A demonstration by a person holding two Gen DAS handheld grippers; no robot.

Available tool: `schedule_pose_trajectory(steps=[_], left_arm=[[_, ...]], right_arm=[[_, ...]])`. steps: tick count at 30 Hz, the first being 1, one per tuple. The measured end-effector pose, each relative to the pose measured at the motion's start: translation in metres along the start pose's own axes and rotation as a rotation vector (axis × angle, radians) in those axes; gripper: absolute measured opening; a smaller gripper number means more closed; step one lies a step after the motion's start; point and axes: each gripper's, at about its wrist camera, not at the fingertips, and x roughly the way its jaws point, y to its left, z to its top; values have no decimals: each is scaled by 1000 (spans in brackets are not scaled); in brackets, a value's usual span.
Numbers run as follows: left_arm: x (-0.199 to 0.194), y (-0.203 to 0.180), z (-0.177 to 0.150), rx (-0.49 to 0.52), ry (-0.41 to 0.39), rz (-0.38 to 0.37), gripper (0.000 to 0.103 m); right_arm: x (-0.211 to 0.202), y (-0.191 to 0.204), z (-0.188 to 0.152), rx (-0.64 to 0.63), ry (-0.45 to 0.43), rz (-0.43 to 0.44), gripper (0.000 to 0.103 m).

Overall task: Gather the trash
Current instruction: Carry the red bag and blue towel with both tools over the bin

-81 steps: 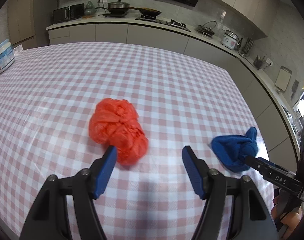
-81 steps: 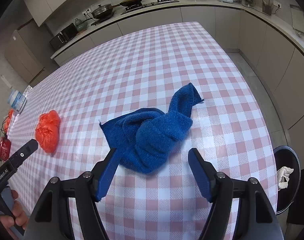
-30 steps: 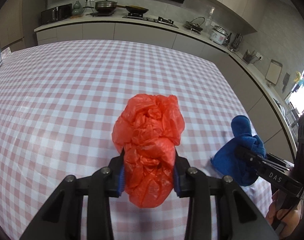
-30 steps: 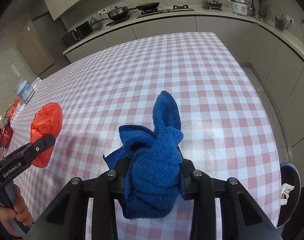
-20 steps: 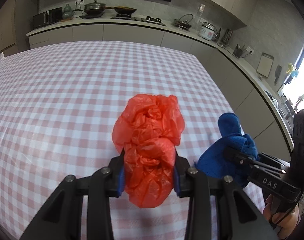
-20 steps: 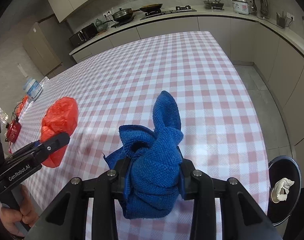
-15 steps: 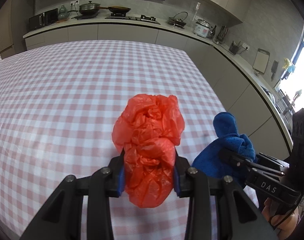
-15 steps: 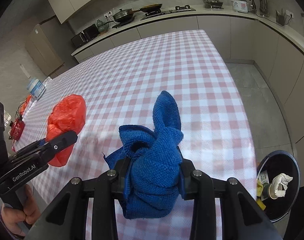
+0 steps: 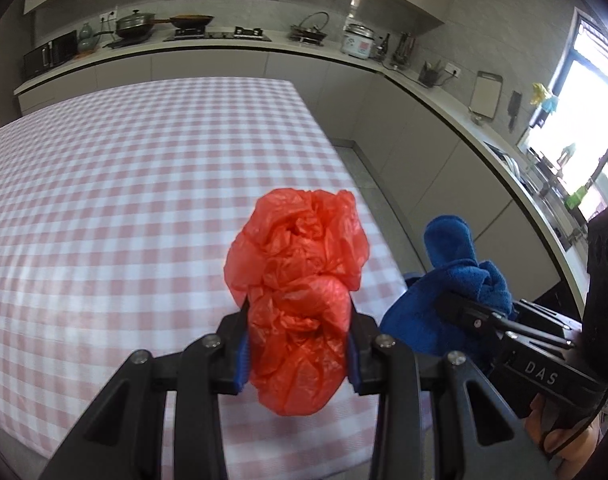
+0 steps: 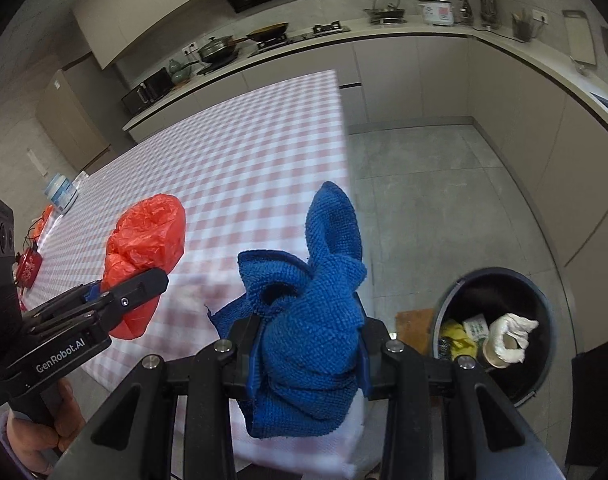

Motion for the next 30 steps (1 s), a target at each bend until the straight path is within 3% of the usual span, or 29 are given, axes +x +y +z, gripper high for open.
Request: schedule_pose_trajectory(steps=[20, 30], left_arm=[[38, -164, -19, 213, 74, -169, 38], [69, -205, -31, 252, 137, -193, 38]], right_arm=[[-86, -160, -64, 252, -74, -167, 38], [-102, -221, -88, 350, -67, -219, 38]])
